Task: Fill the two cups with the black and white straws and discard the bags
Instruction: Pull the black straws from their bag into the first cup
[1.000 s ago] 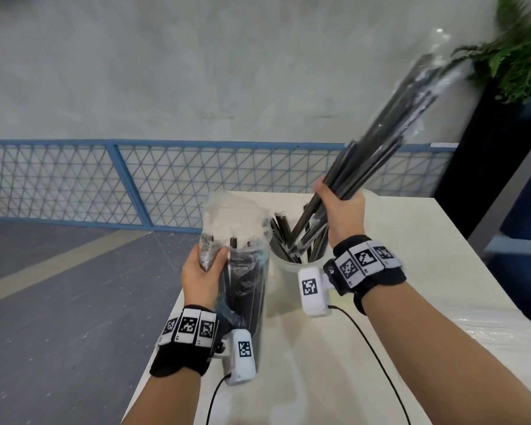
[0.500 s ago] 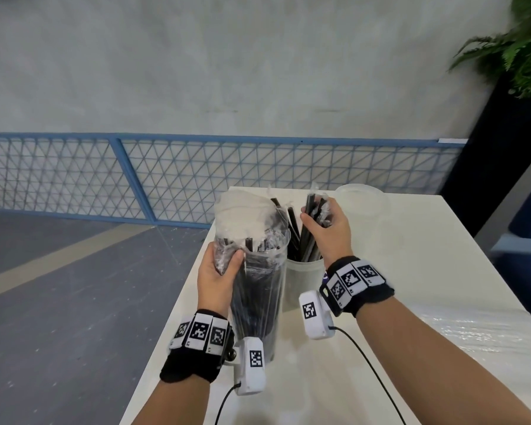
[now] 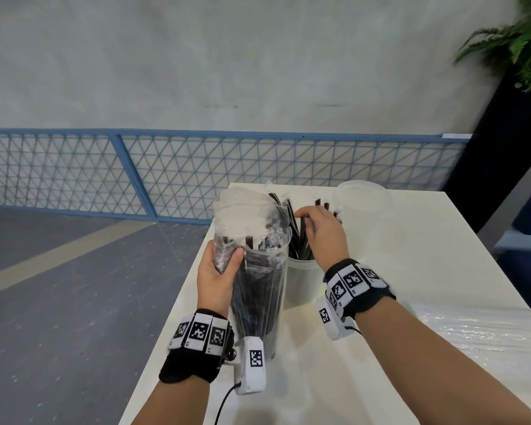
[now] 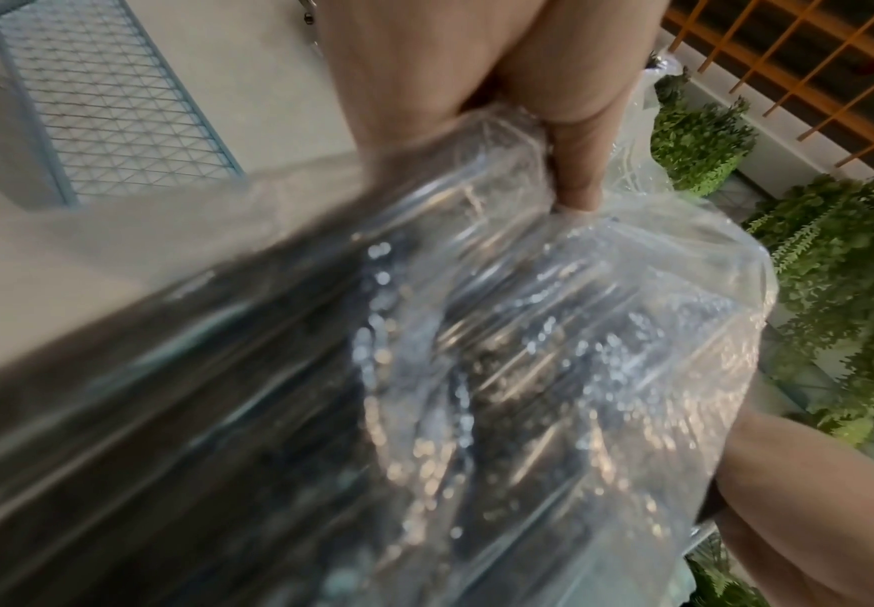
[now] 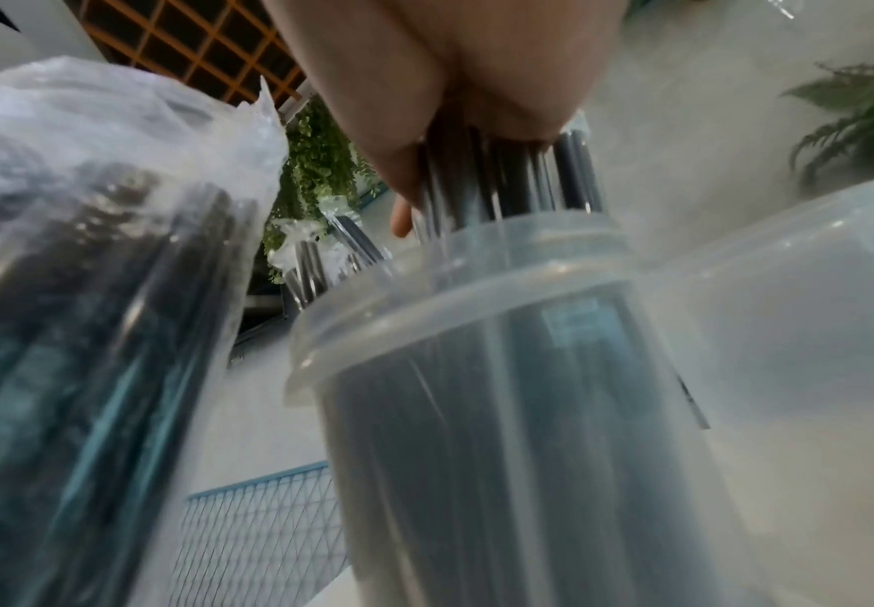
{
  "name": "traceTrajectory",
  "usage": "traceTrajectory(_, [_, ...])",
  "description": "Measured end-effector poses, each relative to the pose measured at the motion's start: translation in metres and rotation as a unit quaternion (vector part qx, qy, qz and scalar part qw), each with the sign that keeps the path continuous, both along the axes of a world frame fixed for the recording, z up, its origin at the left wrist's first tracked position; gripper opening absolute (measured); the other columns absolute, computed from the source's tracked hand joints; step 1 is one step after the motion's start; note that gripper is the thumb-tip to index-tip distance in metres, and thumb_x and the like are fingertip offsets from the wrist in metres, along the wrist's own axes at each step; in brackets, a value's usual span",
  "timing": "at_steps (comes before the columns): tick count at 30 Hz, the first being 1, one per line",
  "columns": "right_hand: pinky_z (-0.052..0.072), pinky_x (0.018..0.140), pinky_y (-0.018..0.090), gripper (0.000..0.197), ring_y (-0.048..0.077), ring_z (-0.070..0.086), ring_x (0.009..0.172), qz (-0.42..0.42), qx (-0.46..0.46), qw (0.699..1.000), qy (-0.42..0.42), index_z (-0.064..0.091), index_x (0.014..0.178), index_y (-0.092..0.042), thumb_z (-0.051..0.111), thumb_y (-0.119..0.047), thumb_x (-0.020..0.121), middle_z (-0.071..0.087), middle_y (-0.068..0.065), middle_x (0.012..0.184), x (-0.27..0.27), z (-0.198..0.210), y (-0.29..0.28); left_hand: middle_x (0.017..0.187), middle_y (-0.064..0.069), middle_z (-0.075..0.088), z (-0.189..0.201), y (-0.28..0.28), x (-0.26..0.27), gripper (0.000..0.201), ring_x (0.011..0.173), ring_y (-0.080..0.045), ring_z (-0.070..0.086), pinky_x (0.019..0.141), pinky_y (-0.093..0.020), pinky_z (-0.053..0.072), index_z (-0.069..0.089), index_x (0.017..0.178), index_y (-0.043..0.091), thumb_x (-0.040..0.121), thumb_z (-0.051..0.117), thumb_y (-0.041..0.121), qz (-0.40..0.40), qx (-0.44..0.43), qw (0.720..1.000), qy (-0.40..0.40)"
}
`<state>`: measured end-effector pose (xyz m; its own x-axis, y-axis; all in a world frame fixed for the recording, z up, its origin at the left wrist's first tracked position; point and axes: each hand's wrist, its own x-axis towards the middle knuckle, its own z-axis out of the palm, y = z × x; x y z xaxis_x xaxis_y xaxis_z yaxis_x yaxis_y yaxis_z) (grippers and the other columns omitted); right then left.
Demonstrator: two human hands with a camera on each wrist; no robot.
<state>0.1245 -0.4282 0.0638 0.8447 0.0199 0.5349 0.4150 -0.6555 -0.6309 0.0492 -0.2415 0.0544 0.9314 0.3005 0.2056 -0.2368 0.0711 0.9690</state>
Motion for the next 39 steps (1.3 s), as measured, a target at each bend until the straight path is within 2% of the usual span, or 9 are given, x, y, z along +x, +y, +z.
traceTrajectory(5, [0.034, 0.097, 0.034, 0.03, 0.026, 0.052, 0.109, -0.035, -0.065, 0.997, -0.032, 0.059, 0.115, -0.013, 0.047, -0.023, 0.089, 0.058, 0.008, 0.12, -0.007, 0.013, 0.006, 0.106, 0.003, 0.067, -0.001, 0.002, 0.001, 0.028, 0.104, -0.018, 0.063, 0.099, -0.045, 0.046, 0.061, 0.099, 0.038, 0.084, 0.066, 0.015, 0.0, 0.0, 1.0, 0.001])
traceTrajectory(12, [0.039, 0.076, 0.024, 0.061, 0.023, 0.057, 0.089, 0.038, -0.05, 0.997, 0.043, 0.046, 0.126, -0.019, 0.025, -0.059, 0.085, 0.047, 0.006, 0.121, -0.06, 0.036, 0.038, 0.11, -0.007, 0.065, 0.005, 0.003, -0.005, 0.033, 0.108, -0.028, 0.061, 0.099, -0.047, 0.045, 0.059, 0.105, 0.029, 0.074, 0.07, 0.03, -0.045, -0.024, 0.998, -0.025])
traceTrajectory(16, [0.041, 0.074, 0.027, 0.049, 0.028, 0.059, 0.094, 0.035, -0.076, 0.992, 0.095, 0.037, 0.134, -0.018, 0.039, -0.046, 0.094, 0.04, 0.011, 0.129, -0.064, 0.042, 0.04, 0.107, 0.0, 0.064, 0.0, 0.008, -0.011, 0.038, 0.101, -0.012, 0.062, 0.091, -0.025, 0.048, 0.054, 0.105, 0.024, 0.074, 0.073, 0.015, -0.082, -0.008, 0.996, -0.03])
traceTrajectory(19, [0.041, 0.075, 0.026, 0.043, 0.024, 0.056, 0.087, 0.062, -0.044, 0.991, 0.114, 0.037, 0.134, -0.018, 0.048, -0.031, 0.094, 0.043, 0.01, 0.127, -0.065, 0.042, 0.042, 0.107, 0.009, 0.063, 0.0, 0.013, -0.015, 0.046, 0.102, -0.006, 0.063, 0.09, -0.024, 0.05, 0.052, 0.103, 0.03, 0.067, 0.076, 0.018, -0.122, 0.03, 0.992, -0.014])
traceTrajectory(21, [0.045, 0.079, 0.026, 0.045, 0.018, 0.054, 0.089, 0.098, -0.008, 0.988, 0.118, 0.041, 0.13, -0.018, 0.055, -0.011, 0.088, 0.047, 0.01, 0.123, -0.066, 0.039, 0.045, 0.104, 0.011, 0.058, 0.0, 0.014, -0.015, 0.06, 0.092, 0.009, 0.062, 0.079, -0.012, 0.051, 0.045, 0.104, 0.035, 0.069, 0.075, -0.003, -0.14, 0.035, 0.99, 0.006])
traceTrajectory(24, [0.043, 0.073, 0.009, 0.052, 0.006, 0.05, 0.08, 0.142, 0.002, 0.978, 0.151, 0.046, 0.127, -0.021, 0.054, 0.005, 0.082, 0.048, 0.006, 0.115, -0.071, 0.031, 0.049, 0.113, 0.009, 0.055, -0.008, 0.02, -0.012, 0.084, 0.094, 0.01, 0.061, 0.077, -0.012, 0.051, 0.037, 0.114, 0.039, 0.058, 0.079, -0.007, -0.174, 0.03, 0.984, 0.033])
traceTrajectory(27, [0.04, 0.075, 0.006, 0.058, 0.008, 0.056, 0.075, 0.158, -0.008, 0.968, 0.193, 0.043, 0.135, -0.019, 0.055, 0.004, 0.084, 0.047, 0.007, 0.124, -0.075, 0.024, 0.052, 0.122, 0.006, 0.058, -0.016, 0.027, -0.011, 0.093, 0.111, -0.007, 0.059, 0.092, -0.025, 0.05, 0.038, 0.124, 0.037, 0.048, 0.087, 0.013, -0.188, 0.048, 0.979, 0.07])
traceTrajectory(33, [0.039, 0.097, 0.022, 0.081, 0.02, 0.052, 0.106, 0.158, -0.011, 0.957, 0.242, 0.025, 0.143, -0.015, 0.071, -0.015, 0.077, 0.037, 0.008, 0.129, -0.079, 0.018, 0.052, 0.104, 0.0, 0.067, -0.022, 0.022, -0.013, 0.061, 0.091, -0.003, 0.067, 0.076, -0.015, 0.052, 0.052, 0.115, 0.014, 0.064, 0.076, -0.009, -0.159, 0.063, 0.982, 0.08])
traceTrajectory(39, [0.032, 0.079, 0.006, 0.073, 0.009, 0.044, 0.099, 0.127, 0.011, 0.97, 0.205, 0.04, 0.134, -0.011, 0.076, -0.027, 0.074, 0.044, 0.006, 0.124, -0.078, 0.009, 0.053, 0.097, 0.0, 0.073, -0.025, 0.03, -0.012, 0.057, 0.096, -0.017, 0.068, 0.083, -0.029, 0.055, 0.058, 0.106, 0.019, 0.061, 0.079, -0.008, -0.161, 0.025, 0.984, 0.077])
